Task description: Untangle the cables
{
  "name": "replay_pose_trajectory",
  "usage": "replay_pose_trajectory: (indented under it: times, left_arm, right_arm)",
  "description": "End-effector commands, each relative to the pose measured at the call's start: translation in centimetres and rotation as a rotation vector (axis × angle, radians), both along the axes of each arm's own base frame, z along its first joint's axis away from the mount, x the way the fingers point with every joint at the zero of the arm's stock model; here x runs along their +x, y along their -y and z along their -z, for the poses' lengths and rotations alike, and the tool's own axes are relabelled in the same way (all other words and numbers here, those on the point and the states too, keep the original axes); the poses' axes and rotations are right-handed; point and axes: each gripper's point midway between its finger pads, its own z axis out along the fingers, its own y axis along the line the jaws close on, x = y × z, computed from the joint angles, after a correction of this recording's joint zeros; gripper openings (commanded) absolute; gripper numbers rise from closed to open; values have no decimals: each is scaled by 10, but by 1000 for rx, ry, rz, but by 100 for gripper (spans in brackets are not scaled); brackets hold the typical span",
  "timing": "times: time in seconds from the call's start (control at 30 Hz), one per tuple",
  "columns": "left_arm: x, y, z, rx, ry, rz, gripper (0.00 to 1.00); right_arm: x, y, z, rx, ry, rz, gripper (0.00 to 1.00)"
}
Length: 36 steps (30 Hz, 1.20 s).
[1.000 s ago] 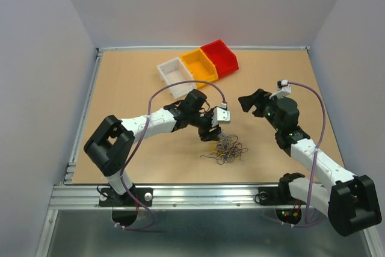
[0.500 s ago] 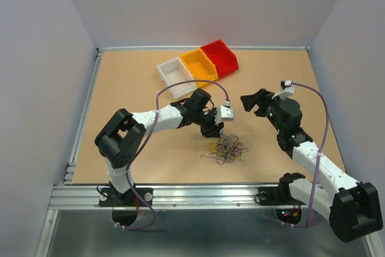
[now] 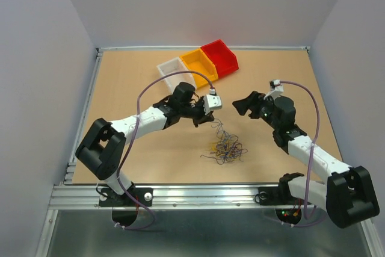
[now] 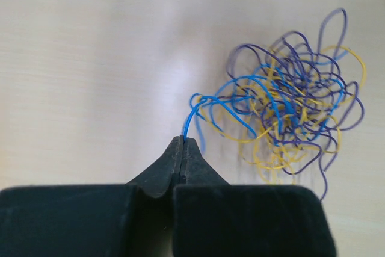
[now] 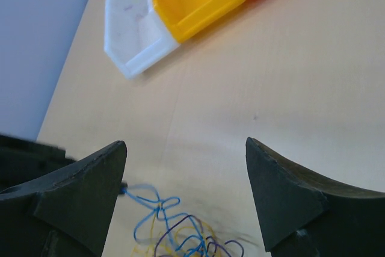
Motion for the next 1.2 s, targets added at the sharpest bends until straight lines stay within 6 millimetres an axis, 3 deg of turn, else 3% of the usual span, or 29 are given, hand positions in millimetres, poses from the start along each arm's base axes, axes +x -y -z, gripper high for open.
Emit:
replay_pose_trajectory:
  times: [0.0, 0.23, 0.37, 0.63, 0.8, 0.87, 1.0, 1.03, 1.1, 1.13, 1.17]
  left_arm:
    - [16, 0, -47, -131, 87, -19, 0]
    - [26, -7, -58, -166, 70, -42, 0]
    - [38, -19, -72, -210, 76, -83, 0]
    - [31, -26, -93, -252, 106, -76, 0]
    - [37, -28, -118, -313, 136, -140, 0]
    - [44, -23, -154, -357, 167, -145, 0]
    - [42, -22, -205, -417, 191, -143, 0]
    - [43, -22, -233, -453, 226, -144, 0]
    - [42, -26, -264, -483, 269, -166, 0]
    - [44, -32, -298, -523, 328, -199, 0]
    - [46, -36, -313, -536, 347, -228, 0]
  right_arm:
    - [-16, -42, -46, 71, 175, -275, 85]
    - [-29, -66, -53, 61, 236, -395, 88]
    - [-29, -82, -40, 39, 203, -431, 88]
    - [-19, -118, -9, -98, 157, -435, 85]
    - [-12, -141, 13, -173, 130, -440, 81]
    - [2, -140, 26, -207, 91, -371, 75]
    - [27, -126, 55, -264, 4, -223, 59]
    - [29, -126, 60, -256, -18, -203, 55]
    - [34, -124, 74, -267, -58, -175, 54]
    - [35, -125, 79, -260, -86, -166, 54]
    - [38, -122, 88, -270, -111, -142, 54]
